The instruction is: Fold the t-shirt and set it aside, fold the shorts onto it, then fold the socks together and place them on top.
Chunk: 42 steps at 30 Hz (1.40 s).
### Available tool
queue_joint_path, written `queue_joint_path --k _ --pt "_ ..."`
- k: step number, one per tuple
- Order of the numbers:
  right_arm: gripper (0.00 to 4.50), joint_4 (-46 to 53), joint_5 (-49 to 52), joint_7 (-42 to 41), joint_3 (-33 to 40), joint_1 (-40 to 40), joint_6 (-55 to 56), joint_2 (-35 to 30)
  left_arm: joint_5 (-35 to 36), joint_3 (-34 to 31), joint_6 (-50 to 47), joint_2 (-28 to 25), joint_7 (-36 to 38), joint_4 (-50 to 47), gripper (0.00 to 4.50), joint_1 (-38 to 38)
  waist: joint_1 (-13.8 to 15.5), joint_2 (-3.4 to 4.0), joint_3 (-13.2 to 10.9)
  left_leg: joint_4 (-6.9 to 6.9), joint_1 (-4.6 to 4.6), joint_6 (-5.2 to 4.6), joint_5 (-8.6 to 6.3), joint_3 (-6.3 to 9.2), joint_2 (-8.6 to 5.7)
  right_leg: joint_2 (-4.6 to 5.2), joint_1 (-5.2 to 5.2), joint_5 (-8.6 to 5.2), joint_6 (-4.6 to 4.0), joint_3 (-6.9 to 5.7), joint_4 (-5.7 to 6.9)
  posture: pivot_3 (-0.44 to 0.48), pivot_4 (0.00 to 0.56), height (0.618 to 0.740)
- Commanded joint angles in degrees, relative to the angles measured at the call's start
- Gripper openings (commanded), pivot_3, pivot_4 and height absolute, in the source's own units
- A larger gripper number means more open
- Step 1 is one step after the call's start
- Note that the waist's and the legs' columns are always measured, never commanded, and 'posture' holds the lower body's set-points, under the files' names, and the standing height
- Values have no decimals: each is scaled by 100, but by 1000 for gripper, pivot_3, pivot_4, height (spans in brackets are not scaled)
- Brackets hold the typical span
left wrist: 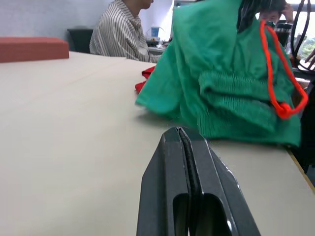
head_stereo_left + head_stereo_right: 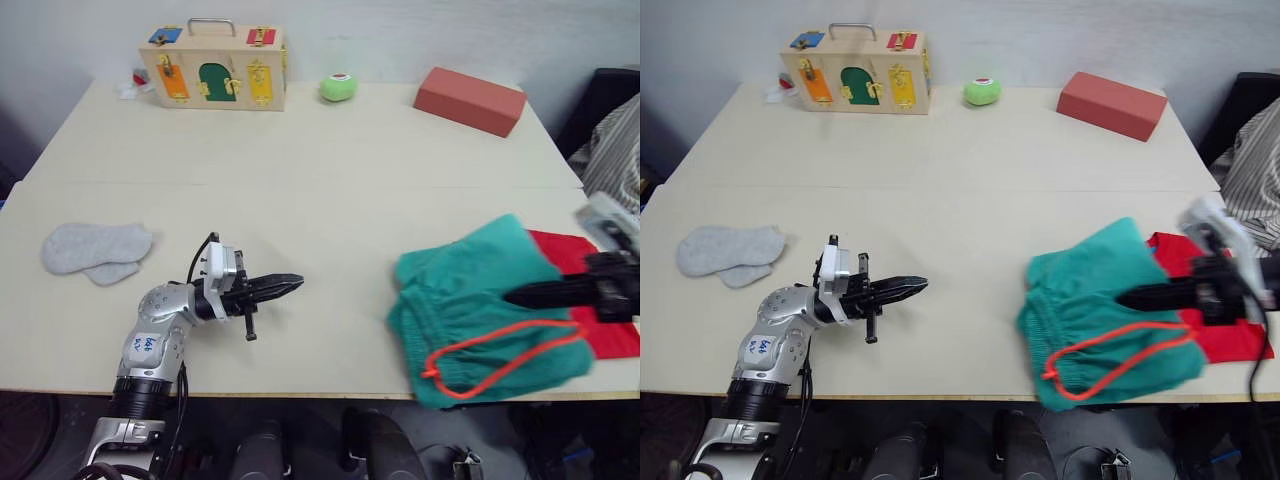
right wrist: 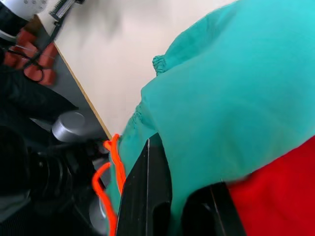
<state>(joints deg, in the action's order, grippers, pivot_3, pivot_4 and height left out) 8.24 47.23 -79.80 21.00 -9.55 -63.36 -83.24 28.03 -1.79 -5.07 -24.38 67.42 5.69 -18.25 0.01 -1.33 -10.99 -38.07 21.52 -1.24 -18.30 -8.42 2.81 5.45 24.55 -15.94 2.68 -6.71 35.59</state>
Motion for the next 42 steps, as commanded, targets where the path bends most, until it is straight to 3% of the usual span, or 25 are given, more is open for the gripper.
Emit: queue_joint_path --k 1,4,9,14,18,19,22,25,32,36,37,40,42 --pt "16 -665 -456 -733 347 212 485 -439 49 -19 41 20 18 -16 0 -5 5 0 0 -1 0 -1 0 0 0 1 -1 1 -1 1 1 0 150 740" --pt "16 -1570 -903 -1101 20 117 1225 -651 53 -8 27 19 33 0 0 -7 -1 3 -1 -2 0 -6 1 -3 -1 4 1 5 -3 4 0 0 150 740" --pt "16 -2853 -1719 -1230 -982 -516 2540 -414 27 -13 23 -42 73 25 0 18 -22 5 -1 1 -1 22 12 -7 1 1 6 3 -6 6 0 0 150 740" --pt "16 -4691 -2830 -666 -1883 -2109 4135 905 82 -130 -84 -236 62 -132 0 195 -85 10 -6 -9 -4 34 18 -18 0 -1 6 4 -5 12 5 0 150 740" --pt "16 -6033 -3596 177 -2034 -2694 5927 1687 138 -197 -193 -411 67 -346 0 364 -123 24 -13 -7 -6 41 24 -19 -1 0 8 5 -4 11 15 0 150 740" --pt "16 -6279 -3760 462 -2048 -2830 6138 1783 164 -203 -249 -457 62 -436 0 413 -137 35 -19 -7 -6 43 25 -21 -2 1 9 5 -4 11 17 0 150 740" --pt "16 -6642 -3911 236 -2081 -3021 5841 1818 309 -244 -515 -581 79 -758 0 569 -145 67 -35 -11 -5 41 32 -24 -9 8 11 5 -4 17 26 0 150 740" --pt "684 -6775 -3928 235 -1925 -2937 6068 1659 368 -268 -643 -668 44 -1003 0 676 -140 67 -35 -13 -8 42 33 -21 -6 6 7 5 -4 17 27 0 150 740" --pt "2904 -6050 -3491 -23 -1021 -2184 6656 960 455 -425 -930 -841 -11 -1049 0 648 -144 80 -34 -11 -9 41 33 -21 -8 7 6 5 -4 18 27 0 150 740" --pt "4261 -4087 -2662 -144 8 -1245 6337 1100 394 -721 -1012 -1107 -136 -792 0 640 -216 80 -34 -4 -28 48 30 -25 2 -4 -2 5 -4 26 28 0 150 740" --pt "4490 -3603 -2394 -142 236 -1029 6225 1274 368 -796 -977 -1149 -173 -744 186 666 -215 81 -33 -2 -33 51 28 -27 3 -6 -2 5 -4 30 32 0 150 740" --pt "4500 -1827 -1525 -336 656 -168 5759 1829 224 -1239 -744 -1248 -527 -626 800 906 -182 76 -33 4 -35 61 33 -22 14 -15 -2 5 -4 27 32 0 150 740" --pt "4500 -1231 -1418 -149 624 57 5633 2079 -106 -1463 -225 -1307 -740 -519 1443 1163 -154 77 -34 11 -33 63 32 -16 14 -14 -1 3 -7 26 31 0 150 740"
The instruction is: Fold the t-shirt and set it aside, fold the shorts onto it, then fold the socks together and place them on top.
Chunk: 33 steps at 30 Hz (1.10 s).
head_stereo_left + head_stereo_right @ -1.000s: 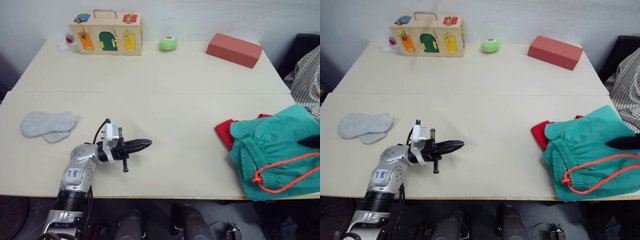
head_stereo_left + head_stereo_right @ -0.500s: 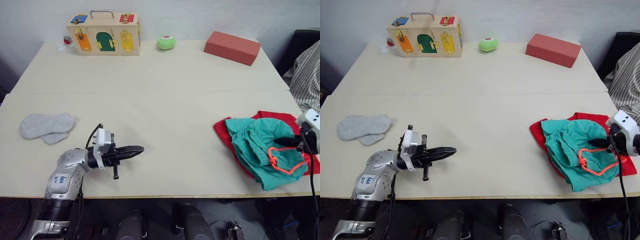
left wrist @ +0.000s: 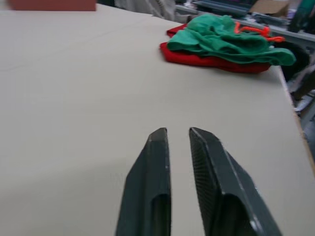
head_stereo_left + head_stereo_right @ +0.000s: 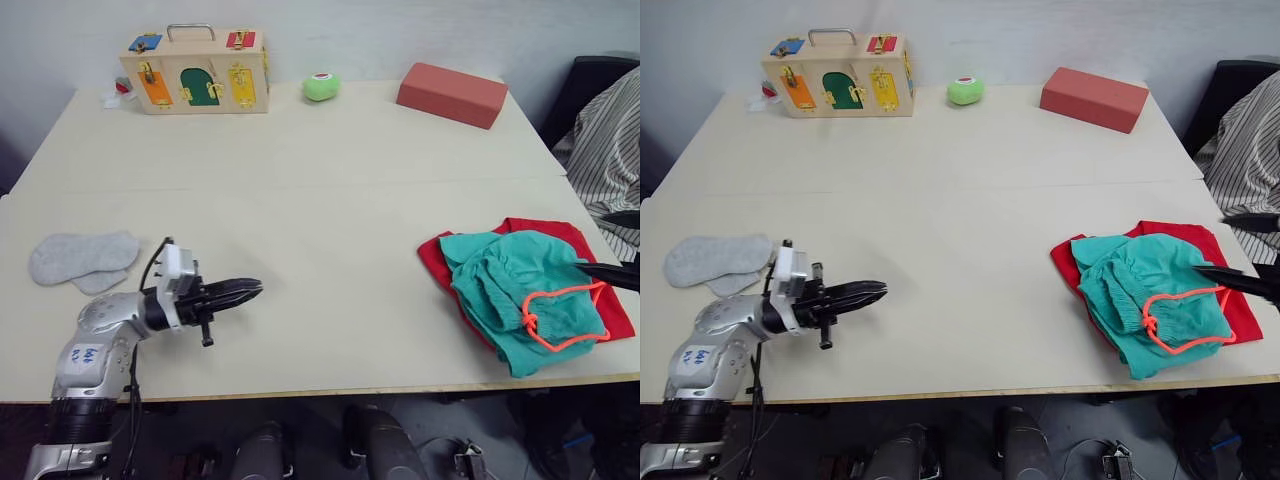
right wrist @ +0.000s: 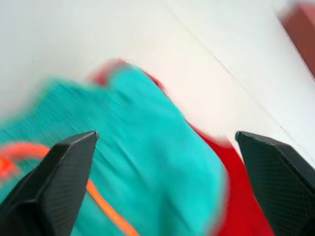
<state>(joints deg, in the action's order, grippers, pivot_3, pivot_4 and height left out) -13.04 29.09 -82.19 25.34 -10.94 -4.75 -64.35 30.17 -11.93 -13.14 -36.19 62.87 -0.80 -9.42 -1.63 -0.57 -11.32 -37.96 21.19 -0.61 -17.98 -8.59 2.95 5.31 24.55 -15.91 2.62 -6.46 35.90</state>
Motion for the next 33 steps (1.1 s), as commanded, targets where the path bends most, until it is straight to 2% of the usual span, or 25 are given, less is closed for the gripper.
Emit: queue_joint_path --k 1,4,7,8,10,12,16,20,24,27,30,33 --pt "4500 1083 456 312 167 190 -248 405 -378 -605 730 -153 -359 150 1710 443 18 2 -1 1 2 -1 -1 0 -2 2 2 0 0 0 -1 0 150 740" --pt "4500 1837 583 599 -147 422 -49 1184 -305 -1301 902 -197 -619 71 2617 1069 17 -5 0 -3 5 -19 -11 -2 -11 17 0 0 -1 1 -4 0 150 740" --pt "4500 2906 1 717 -1320 1011 1082 2377 -444 -2454 1257 -87 -1044 14 3532 2292 -19 -63 34 4 0 -9 -23 2 -3 17 -1 -5 -9 -1 -11 0 150 740" --pt "4500 3002 -193 876 -1571 1044 1333 2698 -368 -2798 1264 8 -1220 8 3841 2592 -38 -74 38 13 -5 2 -30 2 10 9 1 -15 -25 -4 -9 0 150 740" --pt "4500 3004 -358 1325 -1752 1084 1294 3098 -305 -3225 1325 162 -1509 9 4492 2998 -17 -50 22 15 0 12 -37 2 20 -1 5 -25 -32 -11 -9 0 150 740" --pt "4500 2921 -539 1333 -1958 1231 1479 3218 -231 -3614 1325 362 -1814 49 4492 3347 27 -40 17 7 3 -1 -33 -2 -2 18 12 -22 -26 -4 0 0 150 740" --pt "4500 2877 -651 1552 -2198 1351 1687 3399 -118 -4110 1256 613 -2143 289 4492 3816 121 -82 43 -7 -1 -32 -74 8 -10 33 -8 -8 -14 -7 -24 0 150 740" --pt "4500 2844 -639 1662 -2229 1561 1830 3430 -116 -4232 1133 706 -2416 392 4492 4000 157 -97 52 -3 2 -32 -76 10 -6 31 -5 -10 -24 -8 -32 0 150 740" --pt "4500 3028 -464 1860 -2195 1718 1647 3429 145 -4181 798 594 -2567 117 4492 3808 153 -97 52 4 2 -29 -82 10 -5 29 -2 -12 -27 -9 -31 0 150 740" --pt "4500 3233 -304 2038 -2184 1671 1457 3425 152 -3951 594 282 -2512 -99 4492 3504 148 -96 51 4 8 -32 -79 28 -5 33 -13 -13 -28 -28 -28 0 150 740" --pt "4500 3601 -117 2183 -2233 1584 1162 3362 -5 -3533 250 -352 -2449 -113 4492 2924 156 -88 46 2 13 -31 -55 97 -16 51 -53 -13 -28 -103 -35 0 150 740" --pt "4500 3912 -48 2195 -2362 1512 954 3278 -346 -2923 -22 -1026 -2387 229 4492 2228 184 -82 44 -3 7 -21 -50 101 -13 49 -54 -15 -32 -107 -30 0 150 740"
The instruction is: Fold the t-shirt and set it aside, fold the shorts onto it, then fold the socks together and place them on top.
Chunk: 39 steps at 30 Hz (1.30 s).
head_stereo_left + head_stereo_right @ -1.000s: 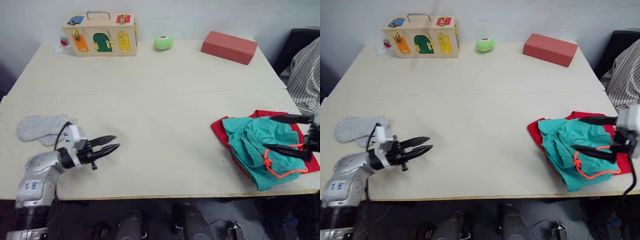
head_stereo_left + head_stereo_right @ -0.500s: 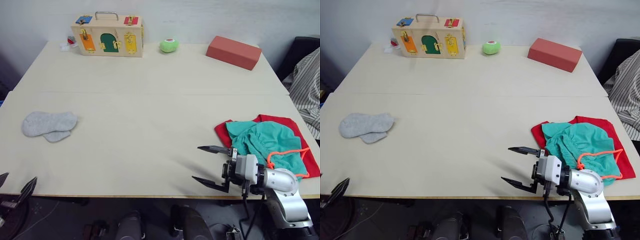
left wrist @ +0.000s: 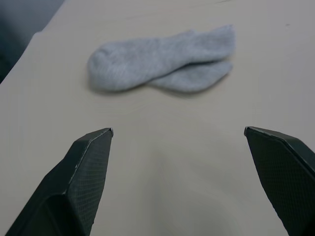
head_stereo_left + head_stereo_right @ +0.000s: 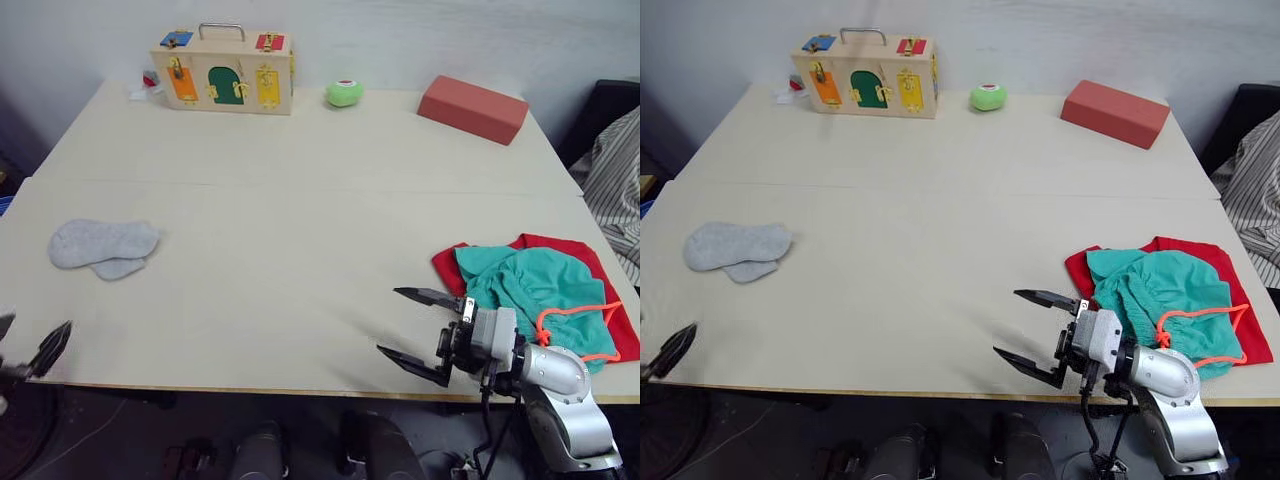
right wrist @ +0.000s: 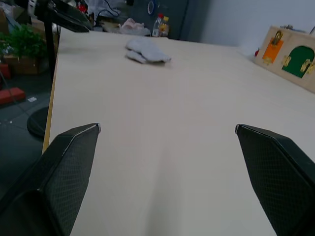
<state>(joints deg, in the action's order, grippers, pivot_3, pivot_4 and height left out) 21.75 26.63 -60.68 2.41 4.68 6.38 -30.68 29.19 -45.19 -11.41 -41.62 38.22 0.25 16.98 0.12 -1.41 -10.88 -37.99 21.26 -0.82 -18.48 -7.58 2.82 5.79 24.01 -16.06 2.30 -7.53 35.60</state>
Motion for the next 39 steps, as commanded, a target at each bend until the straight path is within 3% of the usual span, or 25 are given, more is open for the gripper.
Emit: queue_joint_path --k 1,5,11,15,18,24,27,30,36,39 --pt "4500 520 197 69 -115 -79 -228 -109 -408 642 -258 -685 106 281 4492 -632 1 3 -1 1 -2 1 0 0 1 0 1 -2 -3 0 2 0 150 740" --pt "4500 673 109 289 -245 -257 -398 -59 -979 1799 -656 -1351 306 1175 4492 -1829 -32 8 -3 10 4 8 -1 -13 1 -4 16 -5 -9 7 5 0 150 740" --pt "4500 711 -19 523 -293 -310 -443 -44 -1683 3058 -828 -1588 759 2600 4492 -3258 -74 1 0 19 14 21 23 -79 11 -31 60 -8 -7 28 32 0 150 740" --pt "4500 716 -35 643 -320 -366 -493 -51 -1876 3459 -952 -1570 1047 3086 4492 -3743 -32 0 1 15 0 18 21 -96 2 -26 59 -10 -3 35 29 0 150 740" --pt "4500 730 -47 720 -314 -366 -504 -50 -1967 3547 -901 -1511 1053 3310 3890 -3920 -26 0 1 11 -6 16 22 -97 3 -22 56 -10 -3 50 37 0 150 740" --pt "4500 740 -38 780 -265 -335 -484 -109 -1890 3543 -1040 -1510 1190 3335 1975 -3970 -34 0 1 10 -18 19 26 -94 8 -24 59 -10 -4 57 63 0 150 740" --pt "4500 738 -14 757 -207 -297 -470 -165 -1741 3447 -1228 -1527 1319 3011 998 -3883 -28 1 1 10 -18 19 36 -94 7 -23 60 -11 -6 58 69 0 150 740" --pt "4500 718 -1 707 -130 -238 -437 -251 -1325 3394 -1888 -1403 1511 1879 38 -3618 -29 0 1 5 -14 21 37 -95 4 -18 60 -11 -6 62 65 0 150 740" --pt "4500 693 12 608 -3 -159 -429 -422 -760 3698 -3187 -1130 1420 -562 15 -3092 -8 -2 2 -3 -4 11 29 -93 -2 -10 55 -7 1 67 50 0 150 740" --pt "4500 646 13 519 20 -107 -436 -509 -421 4133 -3793 -676 1221 -1610 15 -3150 -9 -1 2 -4 -5 12 30 -93 -2 -12 55 -7 2 69 52 0 150 740"
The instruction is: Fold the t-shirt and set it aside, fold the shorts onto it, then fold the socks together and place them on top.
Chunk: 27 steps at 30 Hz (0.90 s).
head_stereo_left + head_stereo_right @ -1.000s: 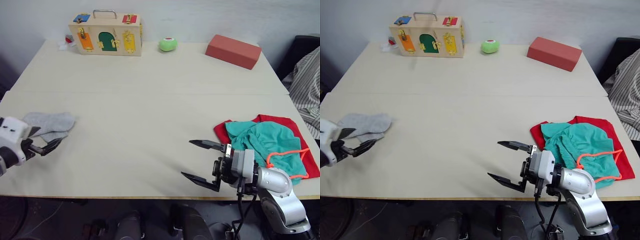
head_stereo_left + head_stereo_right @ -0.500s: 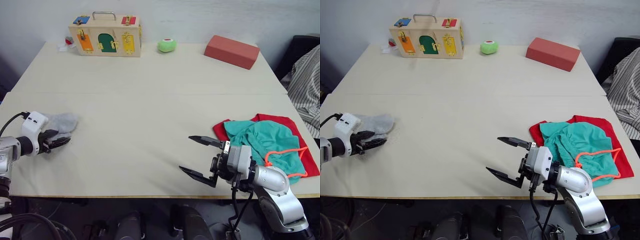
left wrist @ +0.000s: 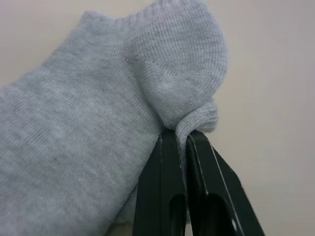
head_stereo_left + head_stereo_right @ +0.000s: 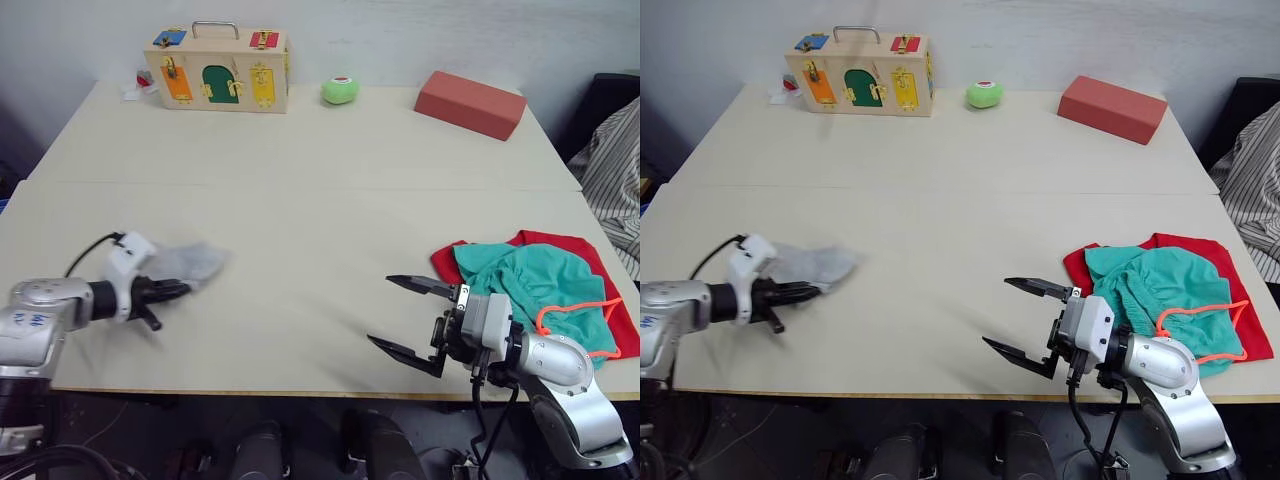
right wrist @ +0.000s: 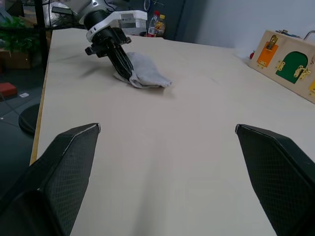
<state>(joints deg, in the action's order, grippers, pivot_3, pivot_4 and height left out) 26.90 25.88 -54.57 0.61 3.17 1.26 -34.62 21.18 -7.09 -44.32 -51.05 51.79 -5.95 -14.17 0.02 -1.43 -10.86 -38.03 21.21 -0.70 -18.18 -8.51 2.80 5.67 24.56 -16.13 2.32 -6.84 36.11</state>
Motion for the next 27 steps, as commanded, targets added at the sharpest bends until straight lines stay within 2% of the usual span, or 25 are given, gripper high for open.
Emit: queue_joint_path --k 1,8,10,13,17,19,24,27 --pt "4500 141 84 -92 191 59 58 -142 440 522 -634 469 -222 -1235 15 -96 1 0 0 0 -1 1 1 0 -1 -1 -1 0 0 2 2 0 150 740" --pt "4500 289 62 -5 205 289 -78 -222 344 1539 -742 1707 -796 -1477 15 -593 7 -1 0 -5 -5 12 14 1 4 -18 0 0 0 6 13 0 150 740" --pt "4500 339 24 45 230 380 -120 -251 406 1625 -855 1914 -885 -1476 15 -665 9 -1 0 -5 -5 8 17 2 1 -17 -1 0 0 7 15 0 150 740" --pt "4500 392 -81 159 268 521 -183 -288 507 1664 -856 1979 -786 -1508 759 -676 -9 -1 0 -5 -5 8 17 2 3 -18 0 0 1 8 14 0 150 740" --pt "4500 481 -164 284 292 662 -284 -338 741 1534 -575 1906 -371 -1512 2036 -706 9 -1 0 -6 -5 9 20 4 3 -18 -1 0 0 7 15 0 150 740" --pt "4500 570 -173 351 284 697 -375 -338 921 1367 -221 1725 151 -1472 2649 -716 4 -1 0 -6 -5 9 20 5 2 -17 -1 0 0 8 14 0 150 740" --pt "4500 870 -350 500 -58 670 -739 -336 1591 563 159 853 1512 -1167 2649 -721 -18 -1 0 -4 -5 14 20 5 9 -24 2 -3 -5 6 13 0 150 740" --pt "4500 776 -772 553 -520 459 -792 -276 1301 356 726 468 1844 -341 2649 -1053 -5 0 0 -6 -5 17 21 9 10 -24 1 -4 -8 2 15 0 150 740"
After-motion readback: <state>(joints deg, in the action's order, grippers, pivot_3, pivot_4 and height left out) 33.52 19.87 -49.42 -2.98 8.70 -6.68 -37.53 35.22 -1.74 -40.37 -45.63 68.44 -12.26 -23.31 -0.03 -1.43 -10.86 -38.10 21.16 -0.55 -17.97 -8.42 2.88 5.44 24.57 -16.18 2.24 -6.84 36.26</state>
